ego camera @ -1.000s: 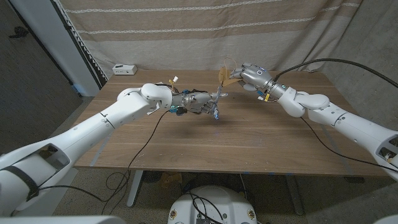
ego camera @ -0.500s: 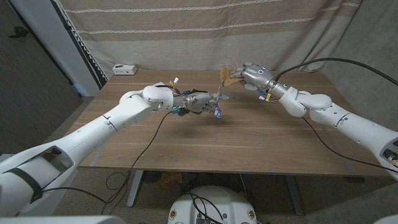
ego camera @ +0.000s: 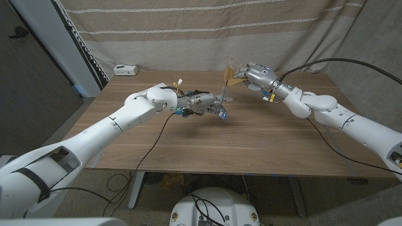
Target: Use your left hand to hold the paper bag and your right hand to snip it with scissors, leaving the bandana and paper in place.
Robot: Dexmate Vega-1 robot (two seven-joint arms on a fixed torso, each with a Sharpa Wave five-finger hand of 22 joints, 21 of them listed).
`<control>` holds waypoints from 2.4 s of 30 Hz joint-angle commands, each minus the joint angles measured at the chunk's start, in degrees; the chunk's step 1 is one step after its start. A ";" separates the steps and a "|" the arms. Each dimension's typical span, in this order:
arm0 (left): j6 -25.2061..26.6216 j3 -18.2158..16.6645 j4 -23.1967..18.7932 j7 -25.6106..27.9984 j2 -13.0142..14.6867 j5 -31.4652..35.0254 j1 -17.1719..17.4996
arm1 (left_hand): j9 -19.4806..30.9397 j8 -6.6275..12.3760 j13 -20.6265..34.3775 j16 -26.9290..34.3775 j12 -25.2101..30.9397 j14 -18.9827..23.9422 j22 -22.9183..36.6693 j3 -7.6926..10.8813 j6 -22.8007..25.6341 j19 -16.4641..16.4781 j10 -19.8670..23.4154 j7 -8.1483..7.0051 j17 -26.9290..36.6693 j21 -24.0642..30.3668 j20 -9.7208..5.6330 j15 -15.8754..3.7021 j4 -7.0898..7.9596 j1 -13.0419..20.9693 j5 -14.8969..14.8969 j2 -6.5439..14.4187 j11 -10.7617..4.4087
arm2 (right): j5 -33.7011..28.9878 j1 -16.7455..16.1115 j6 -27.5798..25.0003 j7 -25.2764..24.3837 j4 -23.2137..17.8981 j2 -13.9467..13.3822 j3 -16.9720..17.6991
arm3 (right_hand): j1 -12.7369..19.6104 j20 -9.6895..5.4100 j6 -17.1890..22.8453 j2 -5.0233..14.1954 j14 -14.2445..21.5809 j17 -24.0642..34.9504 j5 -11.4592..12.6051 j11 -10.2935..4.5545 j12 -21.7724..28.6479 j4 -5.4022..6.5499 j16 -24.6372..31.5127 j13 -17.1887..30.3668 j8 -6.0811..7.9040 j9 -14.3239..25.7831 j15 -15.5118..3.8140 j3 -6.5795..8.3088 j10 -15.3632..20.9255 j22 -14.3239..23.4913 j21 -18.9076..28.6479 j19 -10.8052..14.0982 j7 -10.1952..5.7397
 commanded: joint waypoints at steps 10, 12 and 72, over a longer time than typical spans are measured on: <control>-4.32 1.52 8.97 -8.37 -4.18 -2.62 -2.36 | 15.10 16.36 4.57 0.32 0.95 -3.32 1.95 5.07 -13.07 -1.09 -2.20 -3.23 -0.52 1.58 -0.08 -6.22 6.44 9.97 0.44 12.11 -4.90 | -0.05 -0.94 -0.01 1.97 -2.53 -0.93 1.51 | 5.09 -9.62 2.25 5.43 -0.34 0.00 0.21 -0.03 0.49 -0.06 -0.26 0.29 0.28 0.17 -6.45 -0.23 0.66 -0.07 0.57 -0.19 -1.93; -4.75 1.44 9.81 -8.62 -4.74 -3.05 -2.24 | 15.15 18.06 4.73 0.23 0.74 -3.86 2.11 5.30 -13.52 -1.13 -3.06 -2.44 -0.54 1.74 -0.47 -6.11 6.87 9.62 0.57 12.07 -4.77 | -0.09 -1.02 -0.01 2.11 -2.65 -1.00 1.60 | 5.10 -9.63 2.28 5.44 -0.34 -0.02 0.22 -0.01 0.52 -0.07 -0.29 0.35 0.28 0.18 -6.45 -0.23 0.65 -0.09 0.54 -0.23 -1.91; -12.71 -2.07 15.98 -6.65 -9.99 -7.95 2.67 | -14.56 10.13 -3.85 3.97 0.00 11.21 11.46 14.13 -7.85 -1.28 6.56 -11.95 -0.40 16.73 -1.36 -10.17 -5.24 31.13 -1.97 12.13 -8.02 | 1.35 -4.22 -0.43 5.53 -6.35 -2.49 4.73 | 4.74 -9.58 1.66 5.49 -0.64 -0.47 0.25 -0.09 0.79 0.15 -1.26 0.41 0.08 0.83 -6.45 -0.72 1.11 -0.29 0.54 -0.83 -2.19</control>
